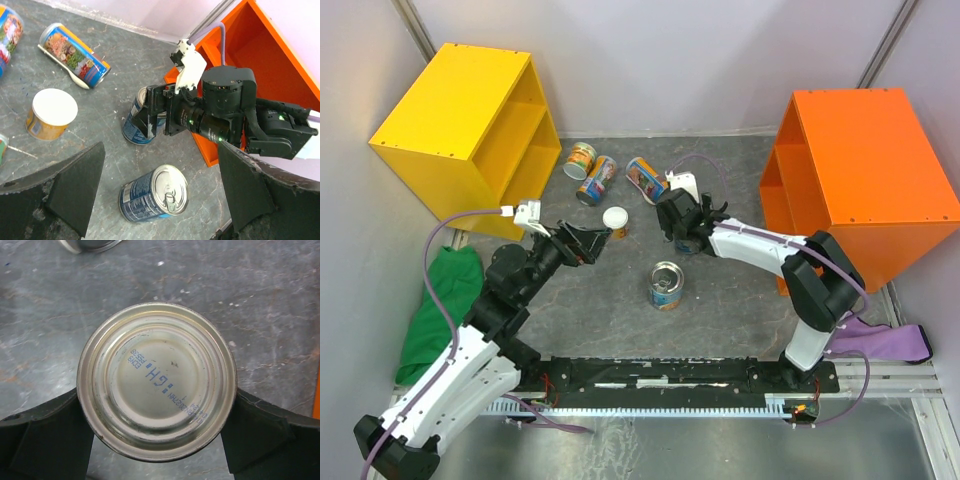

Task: Place and organize the canned foods onto the counter
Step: Pick up the canned food from the center of the board, then place the canned food at the center of the board.

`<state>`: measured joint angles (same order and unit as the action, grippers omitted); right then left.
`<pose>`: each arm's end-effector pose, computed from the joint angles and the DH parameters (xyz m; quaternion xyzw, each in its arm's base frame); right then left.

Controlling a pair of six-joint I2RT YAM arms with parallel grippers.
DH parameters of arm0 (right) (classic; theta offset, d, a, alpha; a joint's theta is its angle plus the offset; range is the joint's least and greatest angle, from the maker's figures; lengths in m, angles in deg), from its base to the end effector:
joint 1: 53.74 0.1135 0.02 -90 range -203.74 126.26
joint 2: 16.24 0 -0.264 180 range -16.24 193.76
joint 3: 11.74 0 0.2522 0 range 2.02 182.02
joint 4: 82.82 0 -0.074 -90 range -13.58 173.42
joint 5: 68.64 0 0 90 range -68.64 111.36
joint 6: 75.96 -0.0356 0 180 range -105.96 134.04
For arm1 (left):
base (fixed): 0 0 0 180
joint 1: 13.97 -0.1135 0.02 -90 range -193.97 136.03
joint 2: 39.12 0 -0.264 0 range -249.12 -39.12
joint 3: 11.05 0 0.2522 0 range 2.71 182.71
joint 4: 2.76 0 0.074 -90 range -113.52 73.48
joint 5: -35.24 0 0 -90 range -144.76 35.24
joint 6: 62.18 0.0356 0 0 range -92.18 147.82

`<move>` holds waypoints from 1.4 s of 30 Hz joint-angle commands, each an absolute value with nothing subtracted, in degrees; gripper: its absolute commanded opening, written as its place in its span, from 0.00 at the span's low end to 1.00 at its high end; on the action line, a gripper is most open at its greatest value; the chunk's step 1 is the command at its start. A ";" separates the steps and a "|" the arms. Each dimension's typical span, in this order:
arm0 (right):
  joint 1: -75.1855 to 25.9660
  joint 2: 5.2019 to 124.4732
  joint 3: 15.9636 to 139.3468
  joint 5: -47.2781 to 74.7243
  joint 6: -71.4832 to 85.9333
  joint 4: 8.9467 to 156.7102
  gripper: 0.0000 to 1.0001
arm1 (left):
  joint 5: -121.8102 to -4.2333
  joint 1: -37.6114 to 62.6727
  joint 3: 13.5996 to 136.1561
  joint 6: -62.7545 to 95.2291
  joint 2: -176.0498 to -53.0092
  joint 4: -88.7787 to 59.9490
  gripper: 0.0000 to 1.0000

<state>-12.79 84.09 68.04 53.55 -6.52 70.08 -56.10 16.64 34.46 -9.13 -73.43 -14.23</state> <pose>0.2946 0.2306 0.2077 -0.0600 0.8995 -0.0447 0.4304 0.1364 -0.0816 0.3108 -0.0310 0.7081 -0.3991 0.5817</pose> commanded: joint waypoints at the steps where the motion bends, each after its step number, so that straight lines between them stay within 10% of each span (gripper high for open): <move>1: -8.83 80.12 69.75 55.20 -10.80 75.19 0.15 | -53.34 16.40 36.65 -12.92 -71.93 -17.17 0.99; 32: 13.93 91.14 79.51 54.34 -17.51 76.82 0.19 | -22.07 16.35 49.32 -25.29 -68.63 -40.82 0.99; 42: 19.05 91.91 81.06 56.20 -18.04 70.84 0.74 | -21.04 16.37 48.39 -25.93 -67.70 -41.39 0.99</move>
